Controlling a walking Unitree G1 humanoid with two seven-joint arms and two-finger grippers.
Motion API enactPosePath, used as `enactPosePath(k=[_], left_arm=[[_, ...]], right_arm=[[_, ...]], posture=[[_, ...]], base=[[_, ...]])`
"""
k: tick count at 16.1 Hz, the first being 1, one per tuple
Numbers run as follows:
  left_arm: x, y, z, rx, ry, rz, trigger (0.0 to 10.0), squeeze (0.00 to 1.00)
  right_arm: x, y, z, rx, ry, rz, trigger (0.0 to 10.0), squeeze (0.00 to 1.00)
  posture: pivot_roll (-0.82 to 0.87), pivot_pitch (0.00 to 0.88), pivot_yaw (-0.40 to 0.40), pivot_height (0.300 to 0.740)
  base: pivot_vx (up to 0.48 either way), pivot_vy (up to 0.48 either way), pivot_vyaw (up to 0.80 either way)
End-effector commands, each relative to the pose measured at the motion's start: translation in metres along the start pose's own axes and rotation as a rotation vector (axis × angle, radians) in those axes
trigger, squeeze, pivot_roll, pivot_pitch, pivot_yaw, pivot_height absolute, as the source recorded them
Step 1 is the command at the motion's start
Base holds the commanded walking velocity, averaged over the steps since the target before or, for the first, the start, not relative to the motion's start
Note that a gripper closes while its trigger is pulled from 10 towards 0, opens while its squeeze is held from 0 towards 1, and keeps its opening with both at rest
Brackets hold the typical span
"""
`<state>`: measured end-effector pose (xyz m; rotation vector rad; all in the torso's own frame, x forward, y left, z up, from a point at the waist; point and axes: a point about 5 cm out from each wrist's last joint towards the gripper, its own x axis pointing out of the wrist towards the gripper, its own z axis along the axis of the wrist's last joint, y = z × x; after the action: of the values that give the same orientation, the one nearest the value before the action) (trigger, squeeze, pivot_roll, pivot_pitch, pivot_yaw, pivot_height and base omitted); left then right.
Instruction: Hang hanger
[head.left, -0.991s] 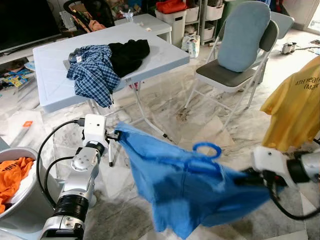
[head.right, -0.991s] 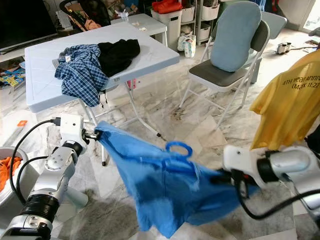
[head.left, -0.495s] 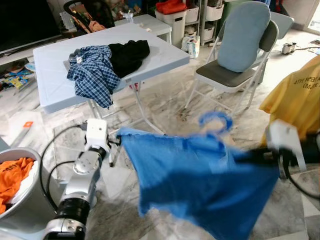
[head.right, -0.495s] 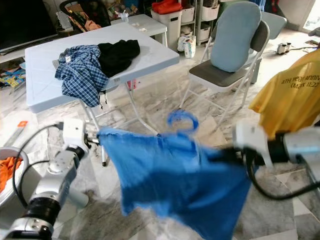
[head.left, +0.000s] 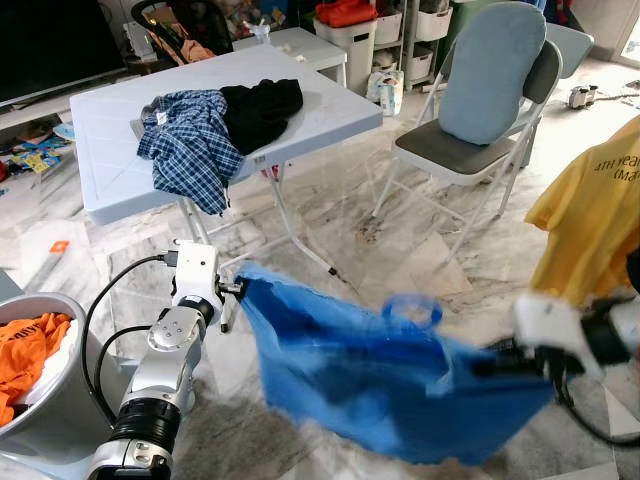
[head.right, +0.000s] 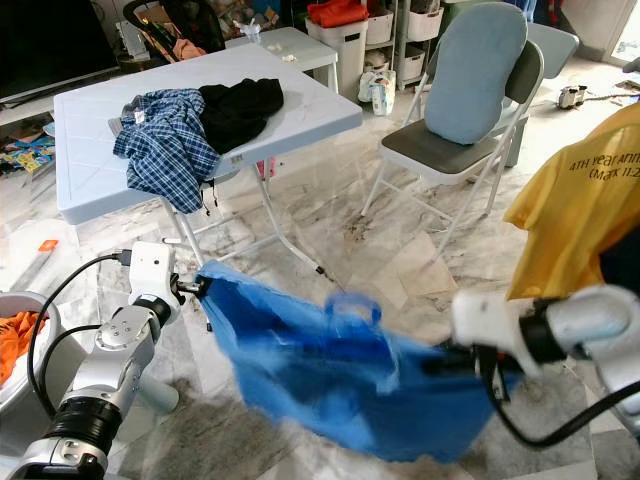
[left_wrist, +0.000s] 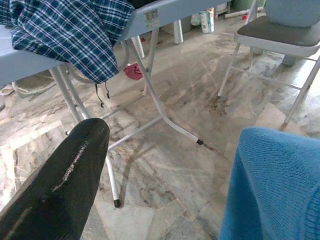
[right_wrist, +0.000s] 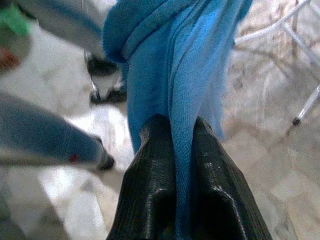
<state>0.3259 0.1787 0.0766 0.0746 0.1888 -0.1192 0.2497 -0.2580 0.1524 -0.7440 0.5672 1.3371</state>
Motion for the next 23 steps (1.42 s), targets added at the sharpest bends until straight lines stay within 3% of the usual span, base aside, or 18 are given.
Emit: enactPosePath(k=[1,3,12,18,20,21,22,23], left_arm=[[0.0,0.013,0.007,-0.001,-0.019,0.037,10.0,0.0],[-0.001,0.01,0.005,-0.003,-0.016,0.034,10.0,0.0],[-0.002,0.008,-0.002,-0.001,0.022,0.018,10.0,0.0],[-0.001,-0.001,-0.011,-0.002,0.07,-0.018,10.0,0.0],[-0.002,-0.007,-0.012,-0.022,0.07,-0.062,10.0,0.0],[-0.005,-0.022,-0.01,-0.089,0.046,-0.171,10.0,0.0],[-0.007,-0.027,-0.01,-0.108,0.037,-0.212,10.0,1.0],[-0.013,-0.043,-0.009,-0.065,0.022,-0.332,10.0,1.0]], right_arm=[[-0.004,-0.01,0.004,-0.042,0.007,-0.06,10.0,0.0],[-0.005,-0.024,0.012,-0.067,-0.041,-0.157,10.0,0.0],[-0.029,-0.045,0.022,-0.08,-0.099,-0.289,10.0,0.0],[-0.061,-0.042,0.063,-0.001,-0.413,-0.18,10.0,0.0],[-0.06,-0.048,0.067,0.043,-0.502,-0.228,10.0,0.0],[-0.046,-0.059,0.07,0.08,-0.557,-0.34,10.0,0.0],[-0.04,-0.062,0.07,0.091,-0.56,-0.382,10.0,0.0],[-0.018,-0.078,0.067,0.163,-0.532,-0.571,10.0,0.0]], posture=[[-0.16,0.0,0.087,0.74],[-0.16,0.0,0.085,0.74],[-0.16,0.0,0.088,0.74],[-0.17,0.0,0.092,0.74],[-0.17,0.0,0.088,0.74],[-0.17,0.0,0.086,0.74],[-0.17,0.0,0.085,0.74],[-0.17,0.0,0.083,0.74]], base=[[0.0,0.0,0.0],[0.0,0.0,0.0],[0.0,0.0,0.0],[0.0,0.0,0.0],[0.0,0.0,0.0],[0.0,0.0,0.0],[0.0,0.0,0.0],[0.0,0.0,0.0]])
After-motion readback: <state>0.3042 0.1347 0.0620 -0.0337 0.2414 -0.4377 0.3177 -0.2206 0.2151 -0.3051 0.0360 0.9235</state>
